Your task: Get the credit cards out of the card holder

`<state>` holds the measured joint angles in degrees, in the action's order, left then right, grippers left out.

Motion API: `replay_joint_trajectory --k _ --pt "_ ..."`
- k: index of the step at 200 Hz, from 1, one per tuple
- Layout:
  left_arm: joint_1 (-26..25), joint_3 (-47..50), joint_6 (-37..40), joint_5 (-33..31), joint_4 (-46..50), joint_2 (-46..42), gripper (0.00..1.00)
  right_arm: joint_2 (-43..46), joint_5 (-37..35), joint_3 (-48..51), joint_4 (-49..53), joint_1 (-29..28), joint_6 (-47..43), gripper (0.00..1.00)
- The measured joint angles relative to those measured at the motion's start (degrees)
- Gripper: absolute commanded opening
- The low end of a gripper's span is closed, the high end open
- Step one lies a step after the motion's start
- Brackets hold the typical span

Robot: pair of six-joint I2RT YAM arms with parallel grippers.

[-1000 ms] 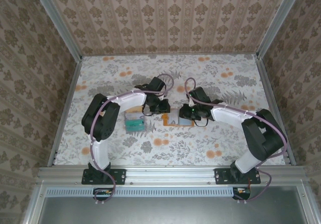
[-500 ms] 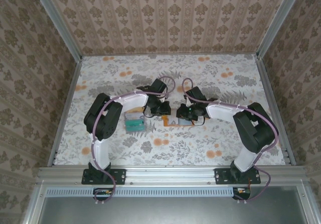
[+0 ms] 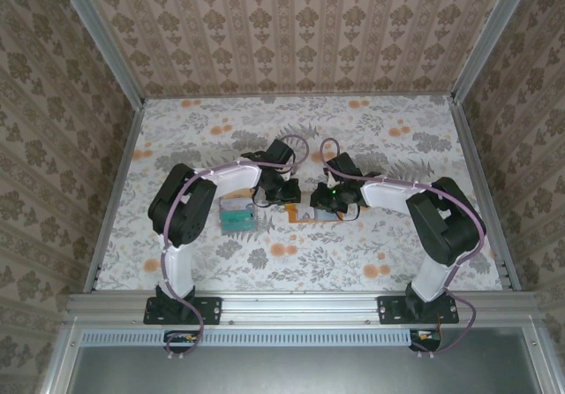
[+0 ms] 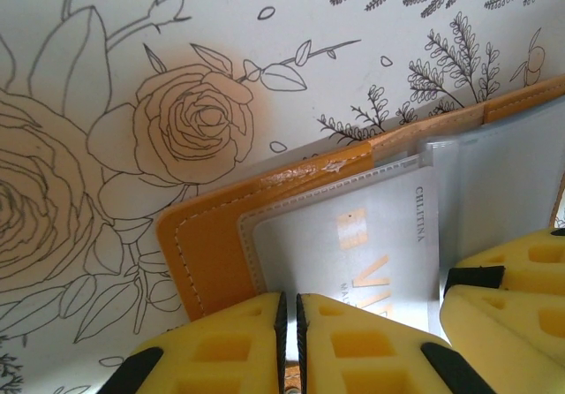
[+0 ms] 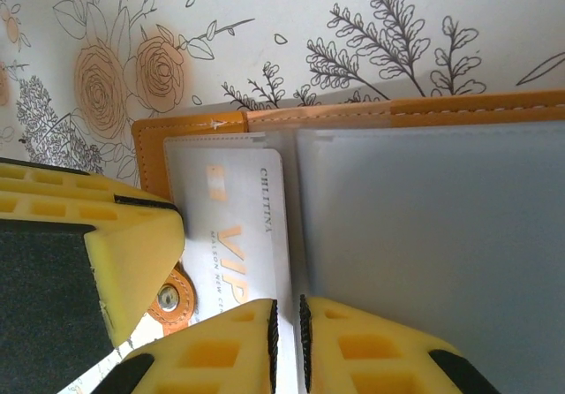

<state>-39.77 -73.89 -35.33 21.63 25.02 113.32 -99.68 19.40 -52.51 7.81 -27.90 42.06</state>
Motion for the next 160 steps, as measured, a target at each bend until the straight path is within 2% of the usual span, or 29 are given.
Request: replay_joint_trajectory --k 58,84,92,160 --pt "0.0 0.0 0.0 0.0 0.0 0.1 0.14 -2.0 2.5 -0.3 -1.0 0.3 0.6 0.16" --pt "0.0 0.0 -0.1 -0.2 0.0 0.1 0.13 -2.1 3.1 -0.3 -1.0 0.7 1.1 0.03" --pt "0.0 0.0 -0.3 -0.3 0.0 0.1 0.09 -2.1 3.3 -0.3 -1.0 0.7 1.4 0.00" --pt "-0.2 0.0 -0.4 -0.7 0.0 0.1 0.03 -0.9 3.6 1.4 -2.0 2.1 1.7 0.00"
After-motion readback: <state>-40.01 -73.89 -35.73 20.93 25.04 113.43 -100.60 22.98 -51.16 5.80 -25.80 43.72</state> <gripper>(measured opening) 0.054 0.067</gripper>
